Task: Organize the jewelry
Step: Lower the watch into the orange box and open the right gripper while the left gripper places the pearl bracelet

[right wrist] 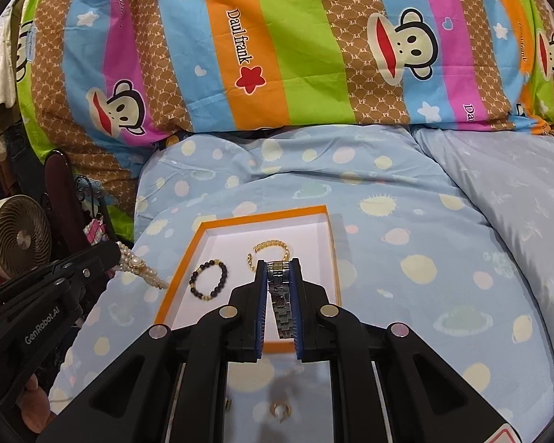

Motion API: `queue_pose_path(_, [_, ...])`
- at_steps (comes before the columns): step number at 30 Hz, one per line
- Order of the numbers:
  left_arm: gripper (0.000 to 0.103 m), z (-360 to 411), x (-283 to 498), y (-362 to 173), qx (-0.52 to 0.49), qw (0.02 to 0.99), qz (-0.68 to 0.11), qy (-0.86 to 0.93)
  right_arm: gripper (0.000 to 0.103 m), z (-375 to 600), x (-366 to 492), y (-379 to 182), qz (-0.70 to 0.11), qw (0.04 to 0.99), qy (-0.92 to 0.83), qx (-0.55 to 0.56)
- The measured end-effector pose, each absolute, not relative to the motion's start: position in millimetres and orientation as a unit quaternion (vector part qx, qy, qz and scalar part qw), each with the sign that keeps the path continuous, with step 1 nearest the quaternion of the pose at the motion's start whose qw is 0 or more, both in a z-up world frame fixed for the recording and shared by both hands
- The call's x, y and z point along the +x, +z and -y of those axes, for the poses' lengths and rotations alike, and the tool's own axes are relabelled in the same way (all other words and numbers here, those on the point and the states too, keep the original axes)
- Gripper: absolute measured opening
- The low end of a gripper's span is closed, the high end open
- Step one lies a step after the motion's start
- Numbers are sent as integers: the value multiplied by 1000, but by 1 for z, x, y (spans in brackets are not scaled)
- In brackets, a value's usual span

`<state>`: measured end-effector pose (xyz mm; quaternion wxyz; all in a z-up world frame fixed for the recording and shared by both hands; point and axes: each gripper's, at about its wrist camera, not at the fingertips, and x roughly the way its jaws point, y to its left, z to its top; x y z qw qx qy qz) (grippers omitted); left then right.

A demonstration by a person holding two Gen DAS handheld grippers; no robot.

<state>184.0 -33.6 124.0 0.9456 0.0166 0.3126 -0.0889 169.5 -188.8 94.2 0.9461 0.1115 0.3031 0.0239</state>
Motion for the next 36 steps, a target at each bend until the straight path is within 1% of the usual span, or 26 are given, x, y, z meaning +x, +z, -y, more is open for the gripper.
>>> queue_pose_path(11, [3, 40, 232, 94, 22, 941, -331, -73, 11, 187, 218, 67, -326, 937, 26, 118])
queue_pose_path(23, [3, 40, 258, 59, 26, 931, -360, -63, 11, 185, 238, 37, -355, 927, 29, 120])
queue_pose_path(36, [4, 38, 261, 52, 27, 929, -365, -53, 12, 185, 239, 31, -356, 926, 28, 122])
